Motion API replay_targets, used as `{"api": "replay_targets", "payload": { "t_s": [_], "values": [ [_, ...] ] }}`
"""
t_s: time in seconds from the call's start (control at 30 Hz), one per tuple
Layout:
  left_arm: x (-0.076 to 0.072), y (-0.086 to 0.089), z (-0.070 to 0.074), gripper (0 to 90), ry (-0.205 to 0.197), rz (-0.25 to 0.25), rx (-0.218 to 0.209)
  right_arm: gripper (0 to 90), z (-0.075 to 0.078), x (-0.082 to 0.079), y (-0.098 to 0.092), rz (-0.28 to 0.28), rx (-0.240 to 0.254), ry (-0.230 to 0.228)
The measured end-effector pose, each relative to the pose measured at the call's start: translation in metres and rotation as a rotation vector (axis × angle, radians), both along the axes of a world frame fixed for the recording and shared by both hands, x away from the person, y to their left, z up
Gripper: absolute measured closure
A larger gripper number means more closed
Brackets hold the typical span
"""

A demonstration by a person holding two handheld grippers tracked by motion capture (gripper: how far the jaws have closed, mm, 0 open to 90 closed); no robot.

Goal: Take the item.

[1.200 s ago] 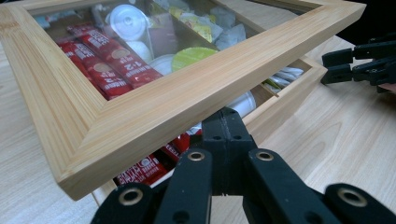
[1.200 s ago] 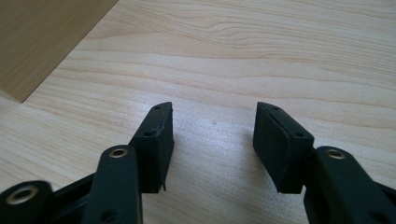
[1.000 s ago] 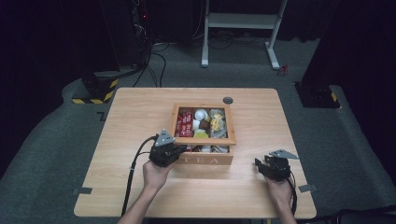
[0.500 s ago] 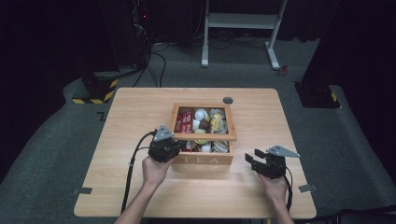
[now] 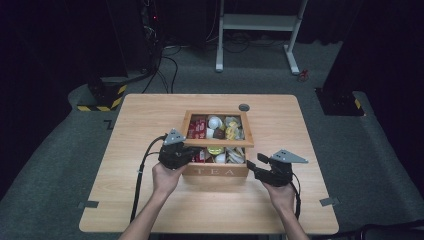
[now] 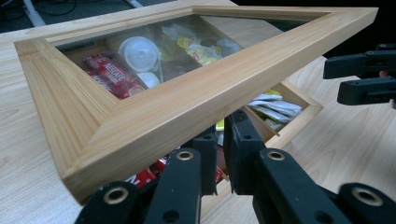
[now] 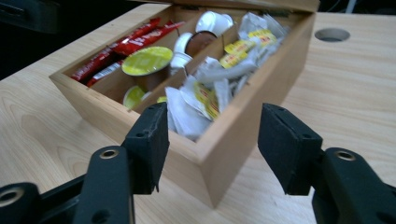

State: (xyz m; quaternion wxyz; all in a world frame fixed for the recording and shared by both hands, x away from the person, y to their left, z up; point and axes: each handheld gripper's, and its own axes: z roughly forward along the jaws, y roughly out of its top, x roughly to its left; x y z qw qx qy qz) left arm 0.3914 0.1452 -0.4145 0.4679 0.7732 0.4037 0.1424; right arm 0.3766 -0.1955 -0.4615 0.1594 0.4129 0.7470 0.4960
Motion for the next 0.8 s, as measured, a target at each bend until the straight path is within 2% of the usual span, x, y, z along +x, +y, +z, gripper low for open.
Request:
{"api": "replay_targets", "payload": {
  "t_s": [0.1,0.23,0.3,0.43,0.5,0.63,0.8],
  "values": [
    [0.002,0.0,0.004,83.3,-0.009,-0.002,0.005,40.4,0.001,0.002,0.008,0.003,-0.001,-0.014],
    [0.005,0.0,0.012,81.4,-0.014,-0.001,-0.002,38.9,0.001,0.005,0.018,0.005,0.0,-0.008],
    [0.007,0.0,0.016,81.3,-0.024,-0.003,0.009,38.1,0.001,0.008,0.022,0.018,0.008,0.004],
    [0.01,0.001,0.022,80.9,-0.018,0.005,-0.017,36.4,0.001,0.012,0.031,0.028,0.007,0.01],
    [0.011,0.001,0.024,80.7,-0.023,0.007,-0.009,35.0,0.003,0.014,0.035,0.036,0.012,0.015],
    [0.013,0.002,0.025,80.7,-0.02,0.007,-0.021,32.0,0.006,0.015,0.041,0.059,-0.005,0.006],
    [0.015,0.002,0.029,80.8,-0.024,0.004,-0.014,32.3,0.01,0.016,0.043,0.03,0.004,-0.016]
  ]
}}
